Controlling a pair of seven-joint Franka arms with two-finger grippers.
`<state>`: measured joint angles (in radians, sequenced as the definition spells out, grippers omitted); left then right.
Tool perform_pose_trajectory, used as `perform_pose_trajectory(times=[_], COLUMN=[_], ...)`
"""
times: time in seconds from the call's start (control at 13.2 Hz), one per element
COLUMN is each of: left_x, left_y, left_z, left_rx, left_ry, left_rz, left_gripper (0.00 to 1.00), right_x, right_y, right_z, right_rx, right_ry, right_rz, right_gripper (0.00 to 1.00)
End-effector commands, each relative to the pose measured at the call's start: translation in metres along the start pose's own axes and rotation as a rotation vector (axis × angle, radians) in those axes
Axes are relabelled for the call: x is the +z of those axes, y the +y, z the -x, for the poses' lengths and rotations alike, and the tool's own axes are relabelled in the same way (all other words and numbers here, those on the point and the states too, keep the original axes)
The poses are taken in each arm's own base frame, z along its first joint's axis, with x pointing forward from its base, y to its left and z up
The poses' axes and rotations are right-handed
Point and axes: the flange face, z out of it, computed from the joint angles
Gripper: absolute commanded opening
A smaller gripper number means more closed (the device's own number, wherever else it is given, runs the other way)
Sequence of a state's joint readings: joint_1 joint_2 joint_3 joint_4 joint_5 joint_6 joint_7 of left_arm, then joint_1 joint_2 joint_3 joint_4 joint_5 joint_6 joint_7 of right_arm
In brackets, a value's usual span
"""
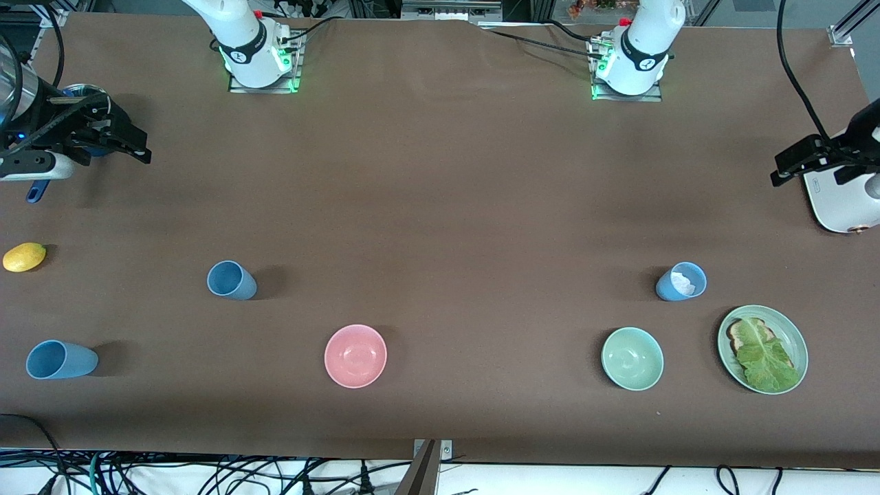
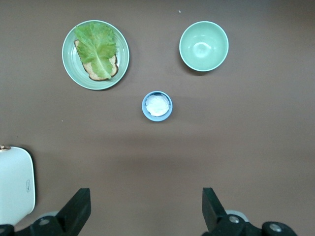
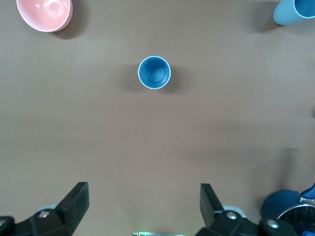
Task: Stack blue cups with both arms
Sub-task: 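Reach the right gripper to a blue cup while the left gripper reaches another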
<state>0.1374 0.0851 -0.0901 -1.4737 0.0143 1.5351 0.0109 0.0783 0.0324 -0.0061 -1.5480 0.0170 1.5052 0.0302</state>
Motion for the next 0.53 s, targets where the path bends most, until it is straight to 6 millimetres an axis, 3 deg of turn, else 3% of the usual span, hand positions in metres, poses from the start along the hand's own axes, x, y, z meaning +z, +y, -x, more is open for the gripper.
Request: perform_pose_trajectory(times=[0.0,0.23,0.45], left_x=[0.024,0.061,0.098], left_y=[-0.014,-0.022,-0.027], left_z=[-0.014,-0.031,-0.042], left_rx=[0.032,0.037,0.035], left_ry=[-0.020,-0.045,-0.039], left_rz=[0.015,0.021,0.008], left_gripper=[1.00,1.00,1.00], right_x=[0.006,0.032,0.072], right_y=[0.000,0.004,0.006], right_z=[-0.007,-0.026,-0.041], right_rx=[-0.006,0.000,0.001], right_ry=[-0.011,-0.020,0.017], right_rz=[-0.004,-0.002,0.005], right_gripper=[1.00,1.00,1.00])
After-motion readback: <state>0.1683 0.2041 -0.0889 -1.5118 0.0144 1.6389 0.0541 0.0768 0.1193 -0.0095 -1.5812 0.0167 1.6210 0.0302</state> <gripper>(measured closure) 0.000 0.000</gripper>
